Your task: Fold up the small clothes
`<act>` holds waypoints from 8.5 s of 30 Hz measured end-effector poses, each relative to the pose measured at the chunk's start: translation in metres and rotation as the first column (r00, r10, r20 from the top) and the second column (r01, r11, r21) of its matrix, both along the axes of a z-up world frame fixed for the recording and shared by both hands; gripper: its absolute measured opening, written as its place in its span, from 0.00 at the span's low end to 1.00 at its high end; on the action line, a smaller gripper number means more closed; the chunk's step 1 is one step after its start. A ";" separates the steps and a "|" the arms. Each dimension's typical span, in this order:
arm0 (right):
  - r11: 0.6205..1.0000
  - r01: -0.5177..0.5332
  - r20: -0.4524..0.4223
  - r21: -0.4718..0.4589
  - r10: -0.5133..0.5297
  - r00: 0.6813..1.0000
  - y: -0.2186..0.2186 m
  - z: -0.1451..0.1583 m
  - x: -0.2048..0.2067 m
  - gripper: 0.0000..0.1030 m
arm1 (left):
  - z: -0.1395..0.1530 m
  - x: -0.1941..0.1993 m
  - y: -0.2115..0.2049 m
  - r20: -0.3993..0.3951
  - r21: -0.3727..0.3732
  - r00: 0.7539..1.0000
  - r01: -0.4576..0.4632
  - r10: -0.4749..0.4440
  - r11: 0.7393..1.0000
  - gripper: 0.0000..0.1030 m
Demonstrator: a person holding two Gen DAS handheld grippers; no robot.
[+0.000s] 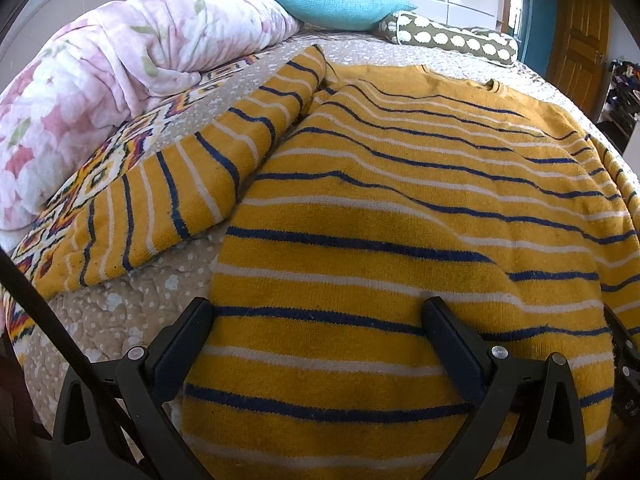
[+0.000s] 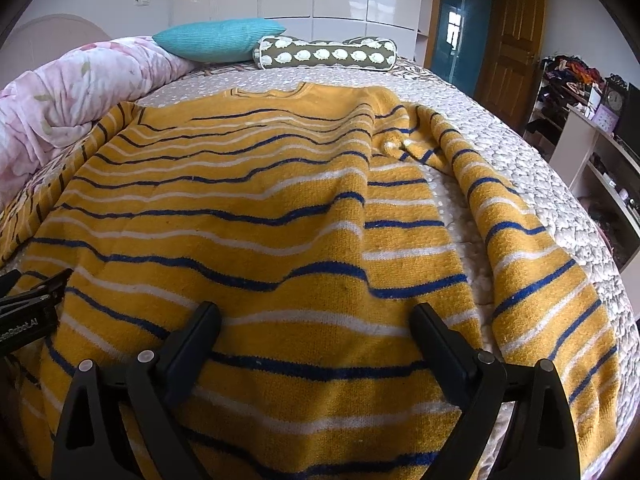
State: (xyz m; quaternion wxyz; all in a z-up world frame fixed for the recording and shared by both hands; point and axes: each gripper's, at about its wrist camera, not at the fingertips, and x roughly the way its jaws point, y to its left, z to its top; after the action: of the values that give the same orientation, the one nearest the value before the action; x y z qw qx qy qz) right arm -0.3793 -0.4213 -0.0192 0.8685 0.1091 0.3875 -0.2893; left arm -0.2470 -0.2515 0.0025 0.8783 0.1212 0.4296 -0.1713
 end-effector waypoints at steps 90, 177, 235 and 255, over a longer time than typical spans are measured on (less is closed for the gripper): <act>0.959 -0.148 0.287 0.241 0.075 0.955 -0.031 0.032 -0.109 0.87 | 0.151 0.002 -0.132 -0.064 -0.259 0.914 0.372 -0.400 0.892 0.77; 0.580 0.246 0.357 0.776 -0.727 0.586 -0.245 -0.024 -0.369 0.10 | 0.009 -0.009 0.001 0.027 -0.055 0.989 0.146 -0.145 0.988 0.94; 0.863 -0.407 0.002 0.300 0.426 0.905 0.045 0.034 0.293 0.13 | 0.031 0.026 0.124 -0.014 -0.126 0.993 -0.121 0.121 0.985 0.96; 0.833 -0.421 0.114 0.357 0.409 0.905 -0.023 0.092 0.105 0.48 | 0.054 -0.020 0.090 0.020 -0.050 0.999 -0.026 0.027 0.998 0.96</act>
State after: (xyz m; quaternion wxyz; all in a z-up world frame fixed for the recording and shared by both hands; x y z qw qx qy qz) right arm -0.2745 -0.4446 0.0729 0.8798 0.1906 0.4354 -0.0131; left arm -0.2670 -0.1615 0.0565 0.8877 0.0955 0.4176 -0.1689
